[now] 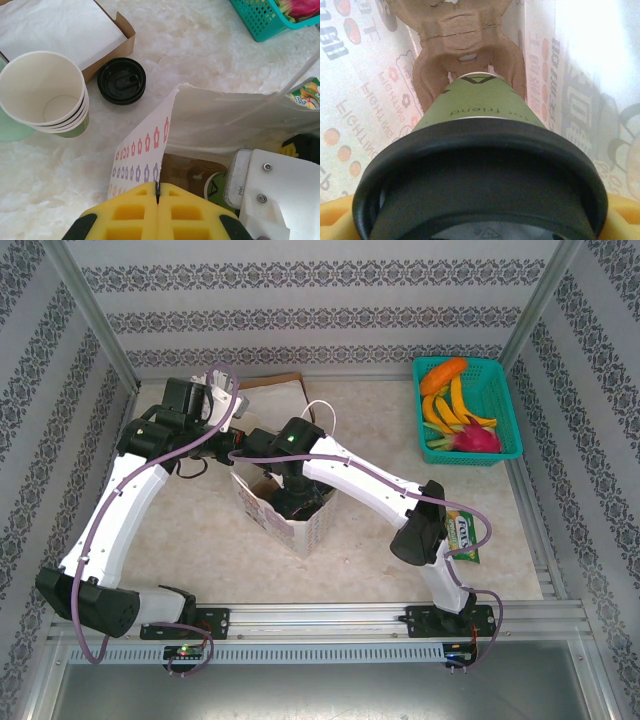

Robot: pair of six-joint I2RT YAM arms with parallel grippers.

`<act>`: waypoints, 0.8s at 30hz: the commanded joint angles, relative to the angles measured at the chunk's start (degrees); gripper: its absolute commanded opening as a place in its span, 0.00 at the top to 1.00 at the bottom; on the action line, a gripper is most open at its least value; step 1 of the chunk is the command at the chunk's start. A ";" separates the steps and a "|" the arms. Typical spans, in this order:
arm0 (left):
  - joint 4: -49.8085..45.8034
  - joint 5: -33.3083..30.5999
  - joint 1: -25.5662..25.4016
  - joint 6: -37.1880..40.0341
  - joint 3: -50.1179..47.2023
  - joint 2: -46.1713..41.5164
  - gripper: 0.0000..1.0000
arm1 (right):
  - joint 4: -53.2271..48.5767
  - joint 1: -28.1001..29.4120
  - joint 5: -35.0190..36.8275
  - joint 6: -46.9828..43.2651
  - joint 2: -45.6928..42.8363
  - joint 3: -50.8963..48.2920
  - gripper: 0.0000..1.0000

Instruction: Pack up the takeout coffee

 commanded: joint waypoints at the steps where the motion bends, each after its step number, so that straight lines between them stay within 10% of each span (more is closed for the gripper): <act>1: 1.39 0.25 -0.48 -0.58 -0.71 -1.54 1.00 | -8.38 -0.22 -0.68 -1.08 0.89 -0.37 0.30; 24: 2.16 1.16 -0.53 -0.36 -1.55 -1.75 1.00 | -0.66 -1.44 -0.75 -0.88 -2.10 -5.62 0.32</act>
